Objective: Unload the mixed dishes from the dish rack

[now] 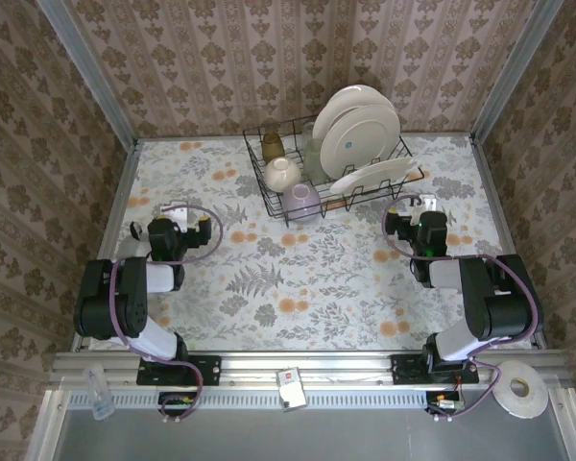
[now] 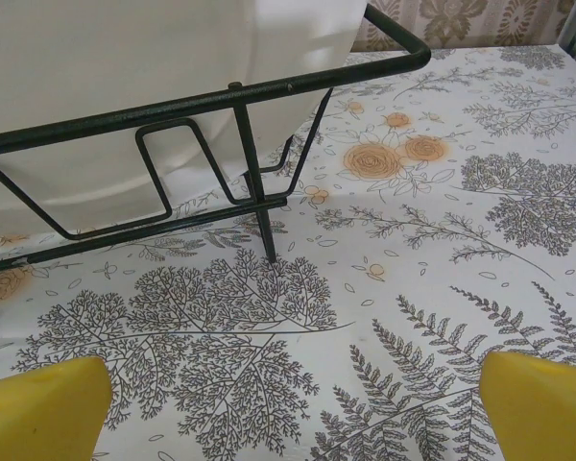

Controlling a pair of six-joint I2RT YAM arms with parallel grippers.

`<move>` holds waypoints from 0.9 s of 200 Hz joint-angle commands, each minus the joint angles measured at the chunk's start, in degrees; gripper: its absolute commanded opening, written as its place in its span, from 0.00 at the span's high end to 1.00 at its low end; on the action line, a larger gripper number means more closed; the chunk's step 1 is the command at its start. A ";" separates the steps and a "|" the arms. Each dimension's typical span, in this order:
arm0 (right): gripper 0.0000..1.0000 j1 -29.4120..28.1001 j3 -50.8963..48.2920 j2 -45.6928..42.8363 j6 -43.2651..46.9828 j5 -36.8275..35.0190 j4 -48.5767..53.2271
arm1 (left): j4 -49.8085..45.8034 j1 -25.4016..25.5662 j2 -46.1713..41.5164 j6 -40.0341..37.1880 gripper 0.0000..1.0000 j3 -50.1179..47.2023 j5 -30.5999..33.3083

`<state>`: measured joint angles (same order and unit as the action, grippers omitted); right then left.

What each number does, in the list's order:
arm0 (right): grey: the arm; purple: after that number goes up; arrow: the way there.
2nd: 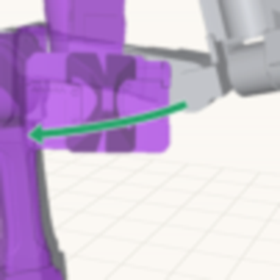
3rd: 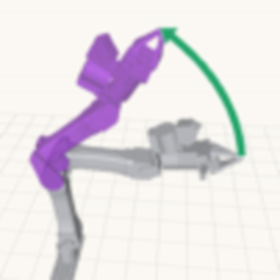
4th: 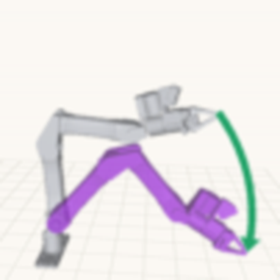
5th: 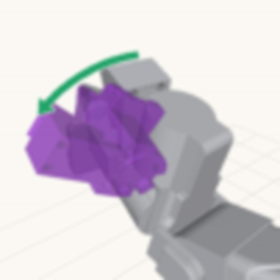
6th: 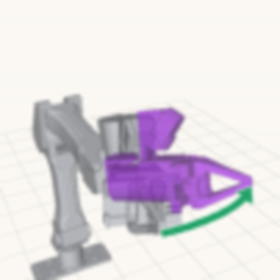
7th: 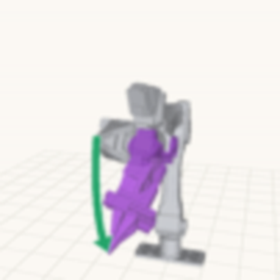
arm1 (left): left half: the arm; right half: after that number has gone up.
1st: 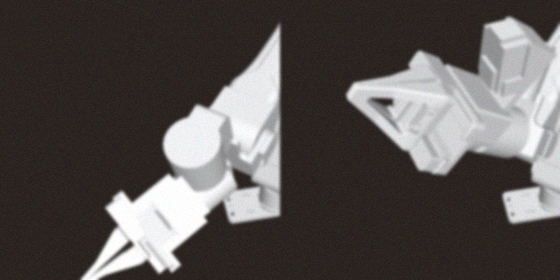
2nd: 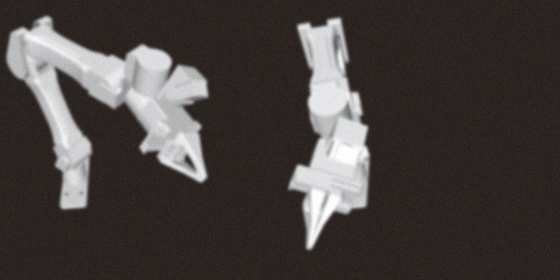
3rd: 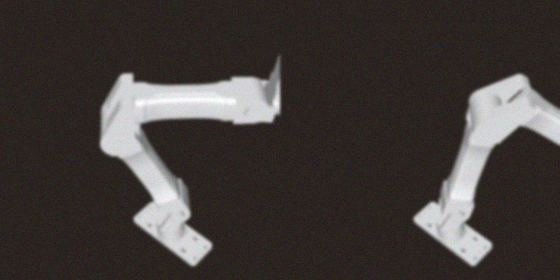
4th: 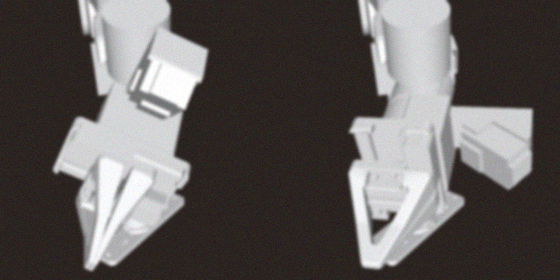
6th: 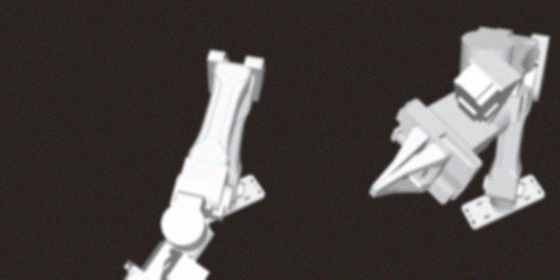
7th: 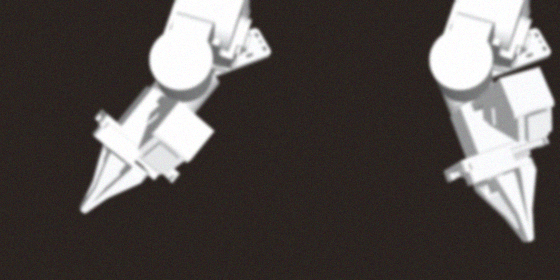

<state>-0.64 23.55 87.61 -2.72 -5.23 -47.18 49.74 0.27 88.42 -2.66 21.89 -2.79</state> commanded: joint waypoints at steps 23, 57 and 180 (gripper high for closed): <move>0.00 -0.28 0.09 0.01 0.70 1.19 -1.16 | 1.42 -0.21 0.57 -0.95 0.00 1.13 -0.13; 0.00 -0.28 0.18 0.01 0.69 1.31 -1.07 | 1.46 -0.27 0.54 -0.95 0.00 1.14 -0.11; 0.00 -0.19 0.47 0.17 0.61 1.46 -0.71 | 1.35 -0.32 0.60 -0.86 0.00 1.23 -0.40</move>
<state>-0.64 23.55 87.61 -2.72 -5.08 -47.18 49.74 0.27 88.42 -2.81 21.89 -2.79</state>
